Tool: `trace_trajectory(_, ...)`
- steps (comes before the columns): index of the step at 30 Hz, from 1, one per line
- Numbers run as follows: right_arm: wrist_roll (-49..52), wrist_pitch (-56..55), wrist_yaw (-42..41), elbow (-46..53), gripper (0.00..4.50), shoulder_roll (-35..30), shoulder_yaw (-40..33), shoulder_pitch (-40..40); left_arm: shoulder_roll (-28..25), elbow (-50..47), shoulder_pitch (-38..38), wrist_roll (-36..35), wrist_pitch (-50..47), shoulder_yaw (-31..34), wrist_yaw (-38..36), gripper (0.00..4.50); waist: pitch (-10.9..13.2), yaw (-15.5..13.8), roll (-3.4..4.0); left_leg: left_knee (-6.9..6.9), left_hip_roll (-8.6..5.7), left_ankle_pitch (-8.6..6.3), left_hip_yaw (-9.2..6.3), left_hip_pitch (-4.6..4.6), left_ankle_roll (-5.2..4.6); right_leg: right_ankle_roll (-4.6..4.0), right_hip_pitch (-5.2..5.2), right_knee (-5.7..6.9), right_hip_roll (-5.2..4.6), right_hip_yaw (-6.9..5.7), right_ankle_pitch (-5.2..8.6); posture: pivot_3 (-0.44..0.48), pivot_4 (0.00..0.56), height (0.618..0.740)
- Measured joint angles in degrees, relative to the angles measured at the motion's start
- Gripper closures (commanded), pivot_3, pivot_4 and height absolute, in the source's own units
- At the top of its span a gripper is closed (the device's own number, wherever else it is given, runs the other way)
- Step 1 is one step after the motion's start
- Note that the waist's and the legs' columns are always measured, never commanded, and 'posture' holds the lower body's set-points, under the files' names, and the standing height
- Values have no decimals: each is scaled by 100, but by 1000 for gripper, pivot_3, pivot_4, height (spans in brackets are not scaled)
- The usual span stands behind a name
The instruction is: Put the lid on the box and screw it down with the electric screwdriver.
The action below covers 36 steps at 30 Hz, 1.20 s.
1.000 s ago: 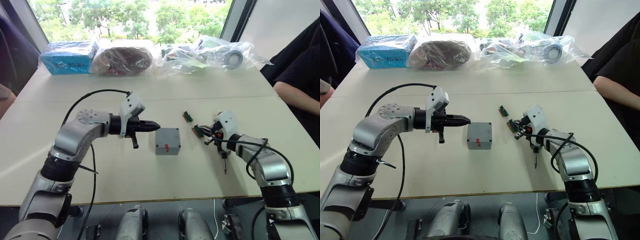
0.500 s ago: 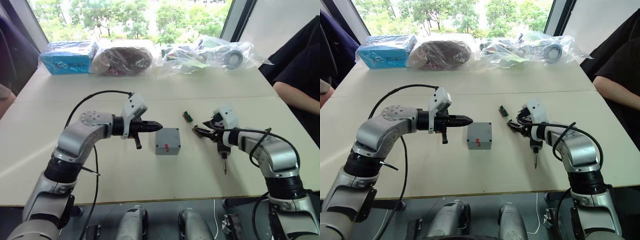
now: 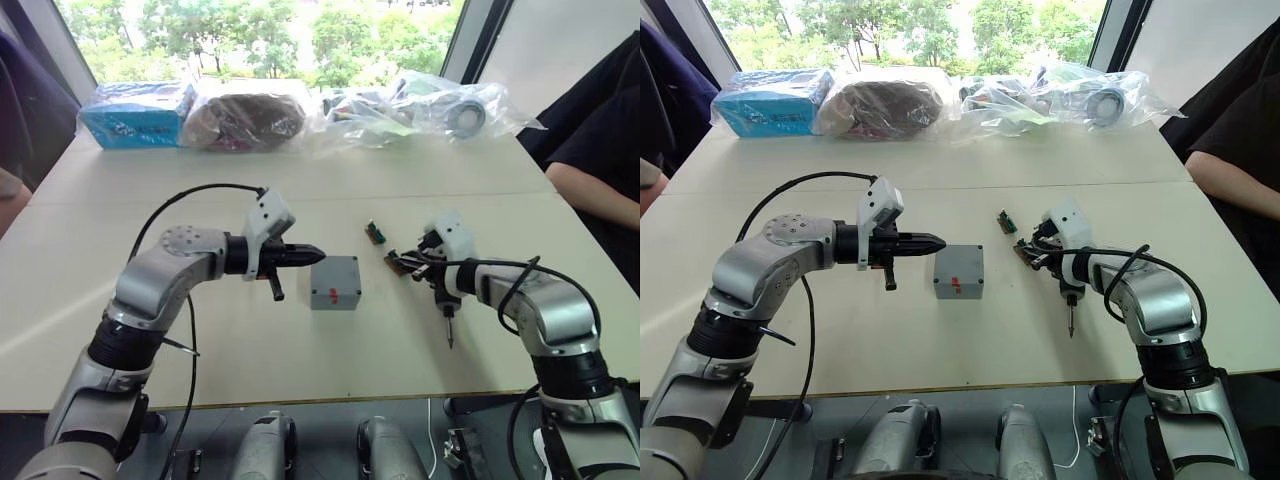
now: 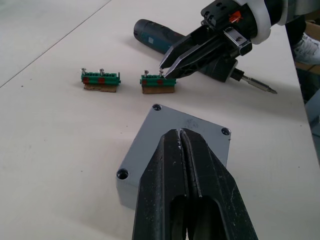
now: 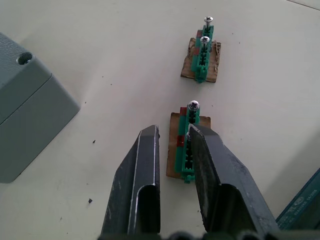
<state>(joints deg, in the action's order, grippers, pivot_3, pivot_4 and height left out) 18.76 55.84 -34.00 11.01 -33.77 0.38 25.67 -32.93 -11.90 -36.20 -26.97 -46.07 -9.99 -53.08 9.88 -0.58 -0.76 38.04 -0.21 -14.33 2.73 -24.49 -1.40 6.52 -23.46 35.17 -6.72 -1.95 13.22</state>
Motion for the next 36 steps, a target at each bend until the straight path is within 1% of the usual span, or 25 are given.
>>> trace_trajectory(18, -192, -269, 99, -121, 3648, -11, 127, -4, 3, -22, 24, -2, -3, 0, 50, 4500, 0, 0, 0, 0, 0, 0, 0, 0, 0, 0, 0, 0, 0, 0, 0, 0, 150, 740)
trace_trajectory(29, -218, -235, 74, -121, 3648, -35, 130, -4, 79, -22, 24, -1, -1, 0, 75, 4500, 0, 0, 0, 0, 0, 0, 0, 0, 0, 1, 0, 0, 0, 0, 0, 0, 150, 740)
trace_trajectory(32, -221, -236, 73, -124, 4390, -35, 130, -4, 93, -22, 25, -1, -1, 0, 81, 4500, 0, 0, 0, 0, 0, 0, 1, 0, 0, 1, 0, 0, 1, 0, -1, 0, 150, 740)
trace_trajectory(33, -223, -237, 73, -129, 4484, -35, 130, -4, 96, -22, 25, -1, -1, 0, 82, 4500, 0, 1, 0, 0, 0, 0, 0, 0, 0, 1, 0, 0, 1, 0, -1, 0, 150, 740)
trace_trajectory(36, -229, -245, 73, -138, 4484, -35, 135, -4, 98, -22, 34, -1, 1, 0, 82, 4500, 0, 1, 0, 0, 0, 0, 0, 0, 0, 2, 0, 0, 1, 0, -1, 0, 150, 740)
